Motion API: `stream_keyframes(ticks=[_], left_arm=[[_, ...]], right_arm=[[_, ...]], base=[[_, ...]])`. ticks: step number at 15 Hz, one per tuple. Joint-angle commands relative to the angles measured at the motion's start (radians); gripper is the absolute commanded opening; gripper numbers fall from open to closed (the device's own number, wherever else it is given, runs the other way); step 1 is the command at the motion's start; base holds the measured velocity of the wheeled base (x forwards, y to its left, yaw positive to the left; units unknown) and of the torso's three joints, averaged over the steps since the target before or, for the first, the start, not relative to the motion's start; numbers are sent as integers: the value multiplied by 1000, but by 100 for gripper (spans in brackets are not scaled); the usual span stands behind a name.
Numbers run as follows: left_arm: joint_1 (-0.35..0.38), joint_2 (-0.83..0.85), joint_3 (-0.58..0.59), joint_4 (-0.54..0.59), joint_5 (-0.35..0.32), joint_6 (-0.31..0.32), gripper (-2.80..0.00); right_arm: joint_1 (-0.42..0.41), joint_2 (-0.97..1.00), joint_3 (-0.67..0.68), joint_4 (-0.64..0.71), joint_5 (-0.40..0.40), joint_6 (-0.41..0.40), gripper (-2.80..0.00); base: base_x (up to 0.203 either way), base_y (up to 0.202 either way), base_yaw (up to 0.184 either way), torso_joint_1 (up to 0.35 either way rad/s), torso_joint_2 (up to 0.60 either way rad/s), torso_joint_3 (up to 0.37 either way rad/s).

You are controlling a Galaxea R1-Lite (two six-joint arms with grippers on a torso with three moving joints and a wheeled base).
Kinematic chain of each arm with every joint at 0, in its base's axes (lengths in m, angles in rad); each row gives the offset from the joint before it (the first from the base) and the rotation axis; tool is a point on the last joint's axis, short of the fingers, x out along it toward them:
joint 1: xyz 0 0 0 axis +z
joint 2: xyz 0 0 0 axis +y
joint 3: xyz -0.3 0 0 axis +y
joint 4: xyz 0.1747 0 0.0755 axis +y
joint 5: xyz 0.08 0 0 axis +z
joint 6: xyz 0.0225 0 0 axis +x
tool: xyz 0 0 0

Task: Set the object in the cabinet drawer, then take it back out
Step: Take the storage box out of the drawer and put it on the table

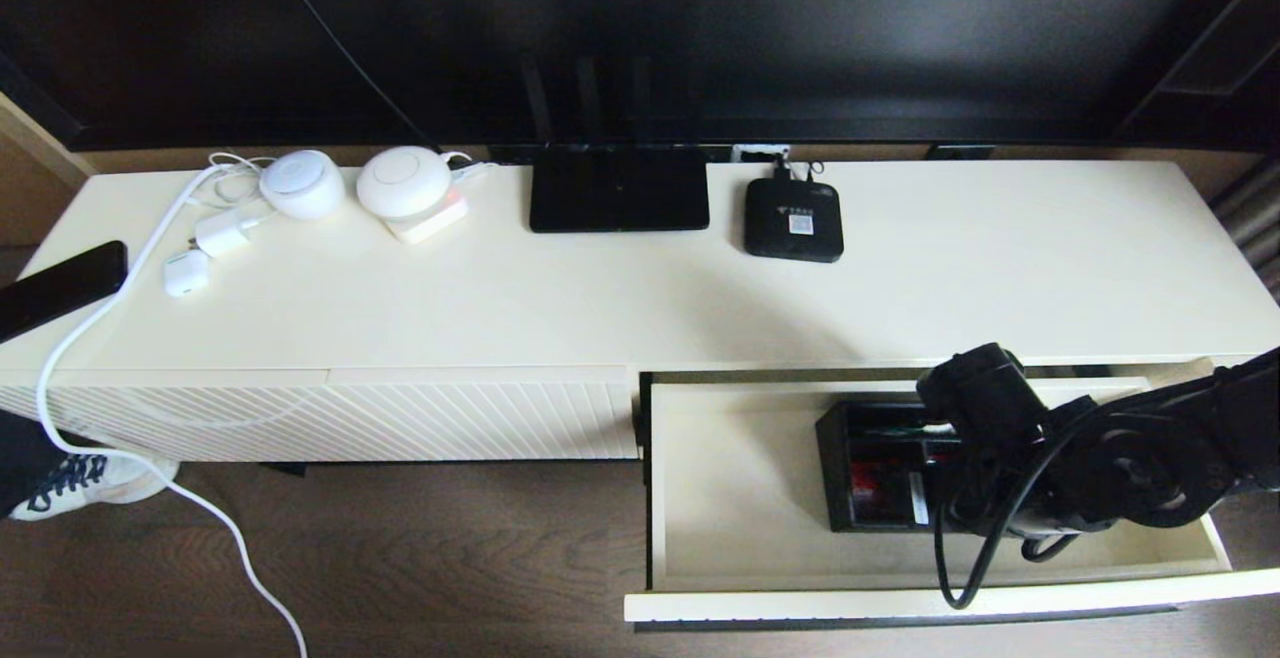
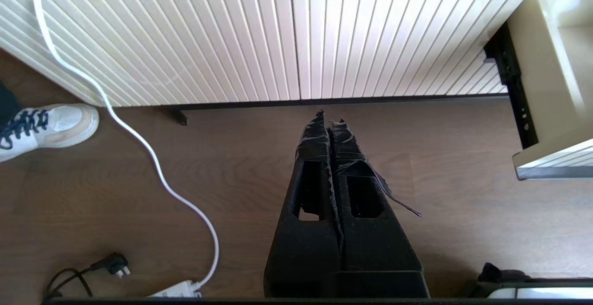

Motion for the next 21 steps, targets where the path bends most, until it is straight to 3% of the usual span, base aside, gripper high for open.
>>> stream_keyframes(ticks=[1,11,21], left_arm=[[0,0,0,1,0,0,-280],[0,0,0,1,0,0,-280],[0,0,0,1,0,0,-280]], right_arm=[[1,4,2,3,2,1,-280],[1,-24,25,-37,4,-13,-280],[36,-205,94,-22,-2,-45,-280]], base=[[0,0,0,0,0,0],[0,0,0,0,0,0],[0,0,0,0,0,0]])
